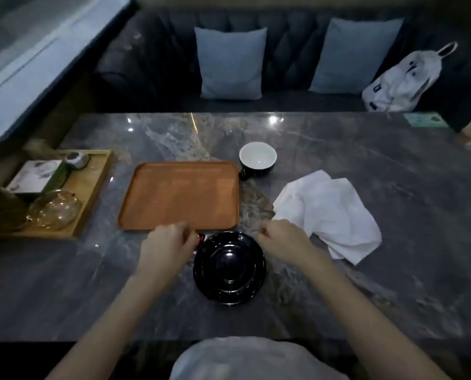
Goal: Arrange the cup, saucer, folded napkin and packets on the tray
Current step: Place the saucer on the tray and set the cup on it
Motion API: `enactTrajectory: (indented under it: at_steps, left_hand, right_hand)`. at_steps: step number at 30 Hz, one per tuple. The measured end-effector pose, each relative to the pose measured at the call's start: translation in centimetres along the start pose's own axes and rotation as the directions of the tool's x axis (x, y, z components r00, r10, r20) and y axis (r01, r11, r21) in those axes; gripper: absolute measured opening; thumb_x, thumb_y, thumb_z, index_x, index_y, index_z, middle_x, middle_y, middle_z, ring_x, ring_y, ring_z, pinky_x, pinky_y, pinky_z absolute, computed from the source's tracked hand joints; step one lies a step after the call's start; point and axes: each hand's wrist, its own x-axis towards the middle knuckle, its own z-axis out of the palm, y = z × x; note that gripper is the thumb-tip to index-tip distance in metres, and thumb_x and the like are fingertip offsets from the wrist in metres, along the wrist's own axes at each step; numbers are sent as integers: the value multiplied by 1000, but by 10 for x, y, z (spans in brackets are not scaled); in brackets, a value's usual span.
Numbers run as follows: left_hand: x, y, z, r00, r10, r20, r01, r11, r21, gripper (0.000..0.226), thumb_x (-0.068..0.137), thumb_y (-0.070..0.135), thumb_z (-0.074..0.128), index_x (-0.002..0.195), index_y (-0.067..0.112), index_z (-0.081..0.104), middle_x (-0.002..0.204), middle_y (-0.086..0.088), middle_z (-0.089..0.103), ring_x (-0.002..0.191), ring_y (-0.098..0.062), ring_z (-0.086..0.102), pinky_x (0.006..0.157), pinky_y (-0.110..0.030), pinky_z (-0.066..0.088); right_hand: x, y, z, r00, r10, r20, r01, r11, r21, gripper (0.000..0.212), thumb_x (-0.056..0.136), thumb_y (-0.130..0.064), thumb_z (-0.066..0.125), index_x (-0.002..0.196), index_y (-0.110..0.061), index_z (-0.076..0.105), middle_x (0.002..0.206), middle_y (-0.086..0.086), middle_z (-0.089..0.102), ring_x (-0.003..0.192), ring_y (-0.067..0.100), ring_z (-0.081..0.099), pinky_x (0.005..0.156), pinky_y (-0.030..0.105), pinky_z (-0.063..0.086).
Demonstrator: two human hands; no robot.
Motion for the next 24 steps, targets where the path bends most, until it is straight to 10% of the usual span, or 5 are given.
enactTrajectory:
  at_steps: [13,24]
  left_hand:
    - [-67,-14,101,993,-115,26,118,953,-280,36,92,21,51,122,1,48,118,-18,55,110,-32,49,90,-38,42]
    - [-52,-21,103,878,-395,269,472,631,-616,19,81,2,63,99,3,63,75,-11,65,69,-21,64,72,-27,51]
  right_hand:
    - [-25,26,88,989,118,-87,-89,956,279,45,94,-10,41,138,-11,32,134,18,44,123,33,43,102,41,37]
    - [-19,31,91,970,236,-51,-165,804,571,30,92,-6,48,122,-8,49,101,4,60,81,9,55,58,9,36]
